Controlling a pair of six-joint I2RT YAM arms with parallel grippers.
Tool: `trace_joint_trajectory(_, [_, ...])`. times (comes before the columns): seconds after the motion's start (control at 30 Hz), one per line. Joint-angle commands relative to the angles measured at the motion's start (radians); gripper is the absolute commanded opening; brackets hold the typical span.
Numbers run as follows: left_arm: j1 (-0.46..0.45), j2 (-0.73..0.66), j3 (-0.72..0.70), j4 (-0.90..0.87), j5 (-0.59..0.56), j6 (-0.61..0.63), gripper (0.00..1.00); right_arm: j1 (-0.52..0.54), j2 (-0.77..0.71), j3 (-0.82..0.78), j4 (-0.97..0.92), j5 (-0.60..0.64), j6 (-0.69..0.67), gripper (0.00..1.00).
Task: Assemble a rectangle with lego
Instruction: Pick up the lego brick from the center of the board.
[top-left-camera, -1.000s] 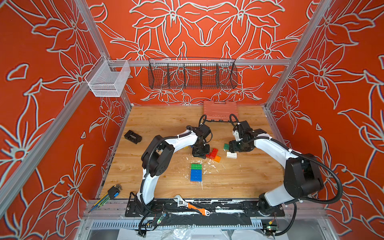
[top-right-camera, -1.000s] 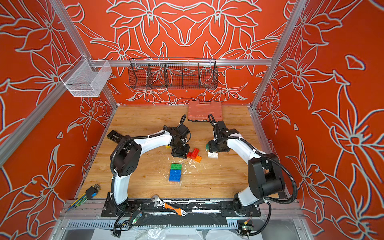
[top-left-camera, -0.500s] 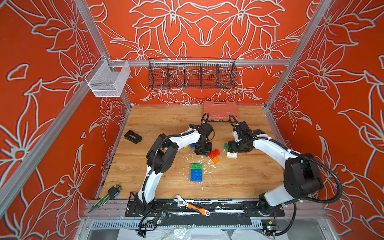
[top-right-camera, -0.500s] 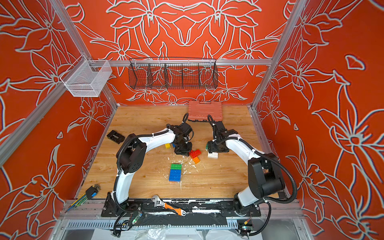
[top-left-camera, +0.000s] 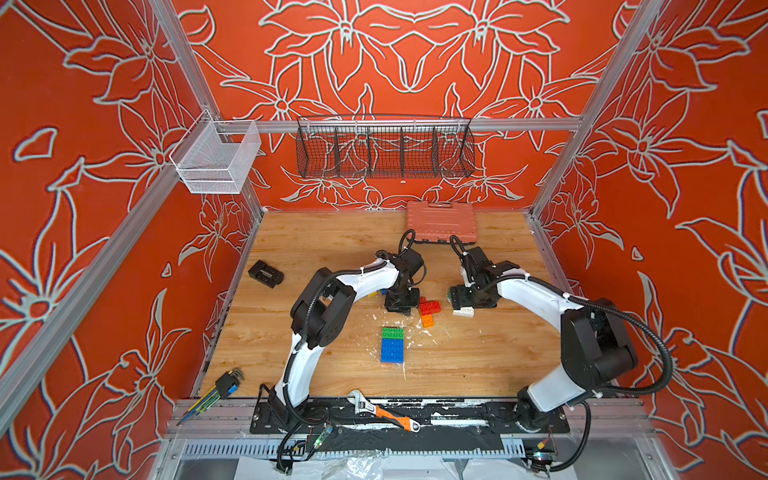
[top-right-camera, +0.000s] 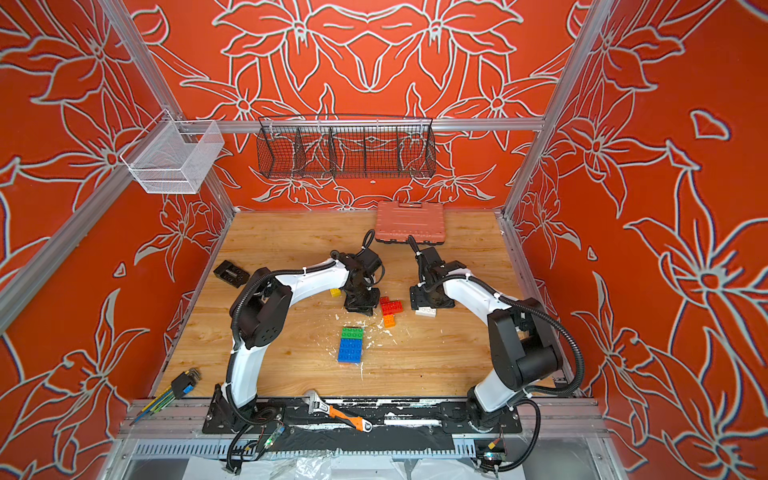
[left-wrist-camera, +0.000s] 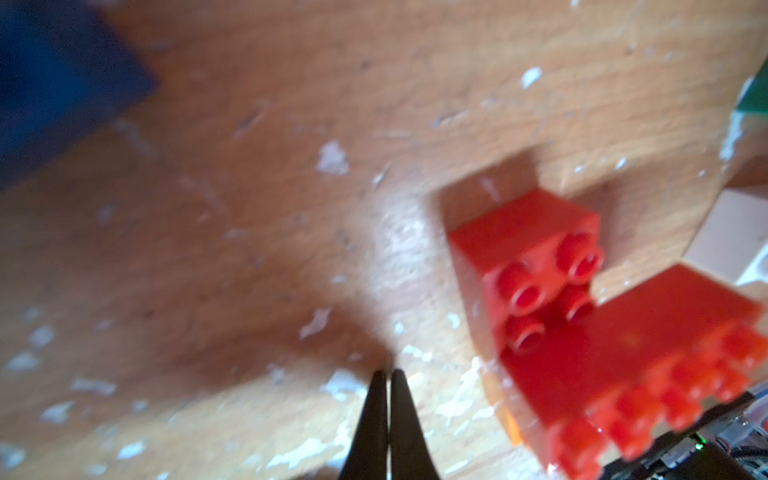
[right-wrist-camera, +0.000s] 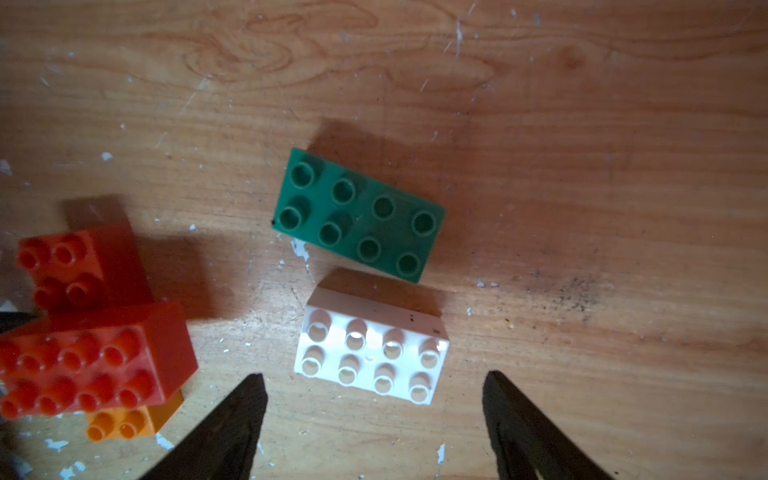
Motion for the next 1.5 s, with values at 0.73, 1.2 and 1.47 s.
trace_joint_trajectory(0.73, [0.041, -0.179, -0.157, 0.098, 0.005, 0.034, 0.03, 0.005, 0.080, -0.004, 0.022, -0.006, 0.204, 0.82])
trace_joint_trajectory(1.2, [0.055, -0.200, -0.189, 0.123, 0.028, 0.045, 0.04, 0.039, 0.114, 0.005, 0.017, 0.046, 0.227, 0.72])
trace_joint_trajectory(1.47, [0.058, -0.218, -0.196, 0.122, 0.027, 0.048, 0.05, 0.047, 0.141, 0.026, 0.003, 0.063, 0.204, 0.63])
